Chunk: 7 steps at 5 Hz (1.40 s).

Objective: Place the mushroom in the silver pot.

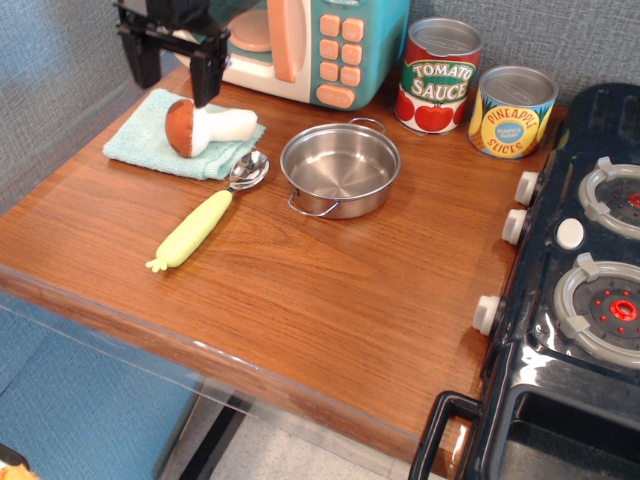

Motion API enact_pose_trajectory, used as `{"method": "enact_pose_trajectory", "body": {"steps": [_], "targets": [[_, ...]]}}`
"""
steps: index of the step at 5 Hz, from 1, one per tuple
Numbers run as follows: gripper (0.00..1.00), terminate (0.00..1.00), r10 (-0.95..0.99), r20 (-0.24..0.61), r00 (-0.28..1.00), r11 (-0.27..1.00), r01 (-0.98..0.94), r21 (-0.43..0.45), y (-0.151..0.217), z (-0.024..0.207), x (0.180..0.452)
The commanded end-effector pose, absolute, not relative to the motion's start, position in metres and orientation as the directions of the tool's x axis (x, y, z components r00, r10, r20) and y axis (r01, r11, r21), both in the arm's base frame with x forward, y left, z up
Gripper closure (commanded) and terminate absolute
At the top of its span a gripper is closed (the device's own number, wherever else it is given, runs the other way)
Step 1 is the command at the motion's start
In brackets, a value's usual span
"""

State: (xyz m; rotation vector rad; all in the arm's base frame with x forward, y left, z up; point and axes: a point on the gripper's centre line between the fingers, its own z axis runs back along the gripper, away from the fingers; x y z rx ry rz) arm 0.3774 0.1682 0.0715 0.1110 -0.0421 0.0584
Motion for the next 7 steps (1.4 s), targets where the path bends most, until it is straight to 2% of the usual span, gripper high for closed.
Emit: {"method": "enact_pose_trajectory", "body": {"steps": [1,2,3,4,5,6,7], "targets": [[0.00,0.00,0.076,0.060,0.995,0.989,-0.083,0.122,0.174,0.066,0.384],[0.00,0.00,0.071,0.067,0.995,0.992,-0.077,0.103,0.174,0.057,0.385],[1.00,0.00,0.048,0.093,0.994,0.992,-0.059,0.112,0.171,0.066,0.387],[1.00,0.00,0.030,0.158,0.987,0.995,-0.045,0.093,0.168,0.089,0.393],[1.00,0.00,-0.008,0.236,0.972,0.996,-0.013,0.088,0.151,0.124,0.398],[1.00,0.00,-0.083,0.275,0.958,0.996,0.075,0.040,0.116,0.137,0.403],[1.00,0.00,-0.187,0.263,0.947,0.981,0.194,-0.002,0.070,0.128,0.404]]}}
